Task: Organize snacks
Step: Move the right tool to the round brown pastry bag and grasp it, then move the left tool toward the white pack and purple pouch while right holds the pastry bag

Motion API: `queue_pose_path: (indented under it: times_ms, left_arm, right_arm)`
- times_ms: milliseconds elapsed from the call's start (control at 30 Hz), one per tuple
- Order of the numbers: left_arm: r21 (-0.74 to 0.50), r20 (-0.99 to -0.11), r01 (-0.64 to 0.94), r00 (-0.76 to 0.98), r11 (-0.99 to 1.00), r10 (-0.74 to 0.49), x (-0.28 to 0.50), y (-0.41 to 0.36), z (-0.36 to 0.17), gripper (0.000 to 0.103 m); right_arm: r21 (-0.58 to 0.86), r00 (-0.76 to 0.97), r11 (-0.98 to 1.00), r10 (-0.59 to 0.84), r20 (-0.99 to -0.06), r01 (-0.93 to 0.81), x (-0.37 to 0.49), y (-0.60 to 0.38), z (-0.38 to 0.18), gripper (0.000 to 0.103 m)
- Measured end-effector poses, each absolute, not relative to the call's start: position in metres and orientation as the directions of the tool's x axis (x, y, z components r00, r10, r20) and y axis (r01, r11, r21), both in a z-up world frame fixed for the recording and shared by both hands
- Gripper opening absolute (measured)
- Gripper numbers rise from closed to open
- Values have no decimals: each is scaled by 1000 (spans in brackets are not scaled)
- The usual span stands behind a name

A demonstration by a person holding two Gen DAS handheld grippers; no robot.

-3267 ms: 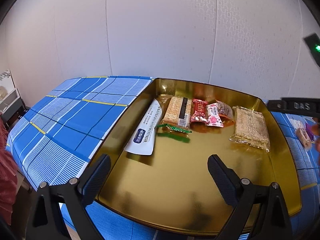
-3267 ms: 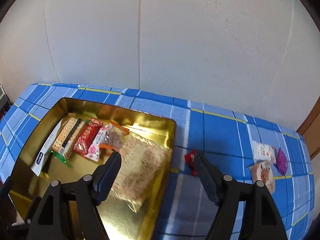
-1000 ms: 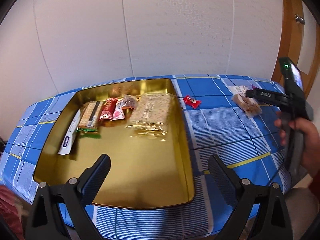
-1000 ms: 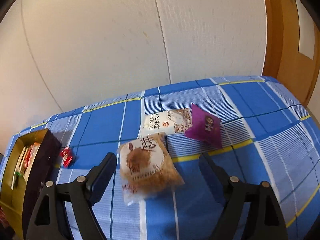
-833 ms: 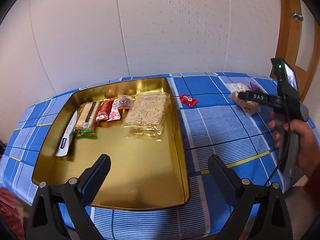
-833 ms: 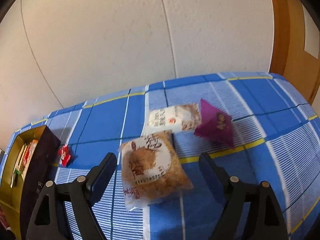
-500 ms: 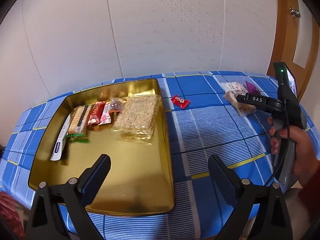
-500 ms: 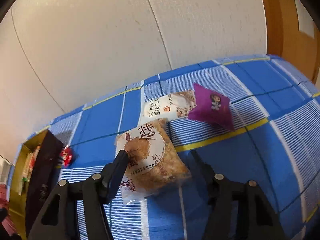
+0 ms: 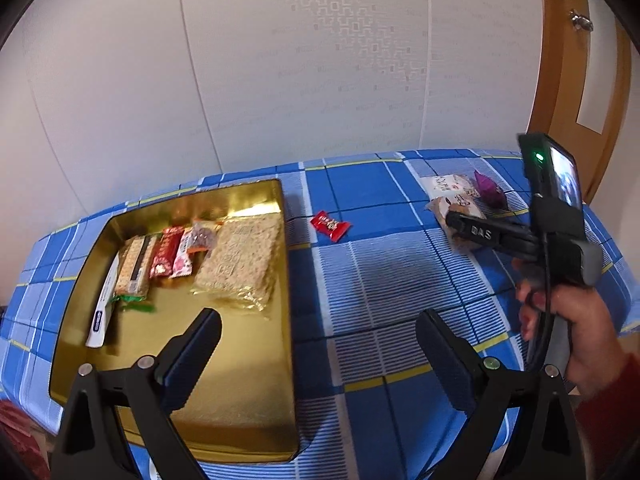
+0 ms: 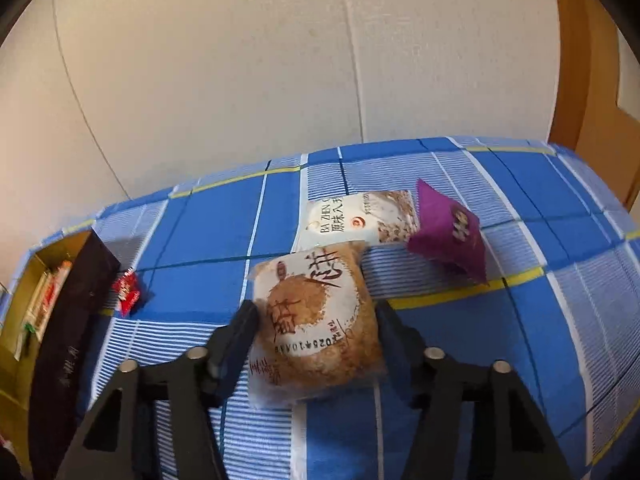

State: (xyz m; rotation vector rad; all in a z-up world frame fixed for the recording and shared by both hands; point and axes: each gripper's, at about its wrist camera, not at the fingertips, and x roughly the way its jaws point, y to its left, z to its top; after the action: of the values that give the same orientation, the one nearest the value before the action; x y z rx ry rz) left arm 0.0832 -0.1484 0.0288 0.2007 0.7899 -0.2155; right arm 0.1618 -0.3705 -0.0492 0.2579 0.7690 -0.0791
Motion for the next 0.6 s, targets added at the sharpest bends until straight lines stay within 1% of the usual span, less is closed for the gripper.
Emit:
queue_pose_path:
  times_ms: [67, 100, 133, 267, 367, 400, 433, 467, 500, 567, 600]
  left_arm:
    - [96, -723, 272, 681, 957, -121, 87, -153, 30, 98]
    - [91, -728, 271, 675, 958, -122, 90, -155, 29, 98]
    - [82, -735, 269, 667, 960, -124, 93, -157, 29, 98]
    - [60, -755, 277, 641, 959, -138, 105, -169, 27, 98]
    - [78, -756, 279, 643, 957, -126, 111, -177, 27, 98]
    - [80, -757, 275, 642, 958, -121, 114, -179, 28, 98]
    - [78, -759, 273, 640, 959, -120, 116, -179, 28, 98]
    - [77, -759, 270, 640, 960, -119, 118, -179, 29, 98]
    - [81, -758, 265, 642, 961, -113, 120, -179, 30, 98]
    - [93, -753, 254, 650, 963, -98, 124, -178, 32, 98]
    - [99, -750, 250, 655, 963, -92, 126, -178, 33, 98]
  right_arm:
    - [253, 723, 949, 40, -689, 189, 151, -376, -52, 50]
    - [260, 723, 945, 40, -689, 196, 147, -377, -52, 46]
    - [255, 724, 946, 32, -689, 201, 141, -376, -52, 44]
    - [188, 722, 963, -12, -692, 196, 123, -368, -49, 43]
    - [201, 735, 963, 5, -678, 178, 119, -369, -47, 44]
    - [201, 738, 963, 5, -675, 177, 120, -370, -46, 52]
    - [196, 737, 964, -2, -676, 182, 122, -370, -45, 68]
    - [192, 731, 962, -11, -682, 194, 126, -369, -45, 78]
    - [196, 727, 961, -9, -686, 197, 130, -369, -45, 90]
    - [209, 710, 960, 16, -704, 186, 142, -364, -45, 90]
    - [193, 698, 963, 7, -716, 189, 147, -360, -46, 90]
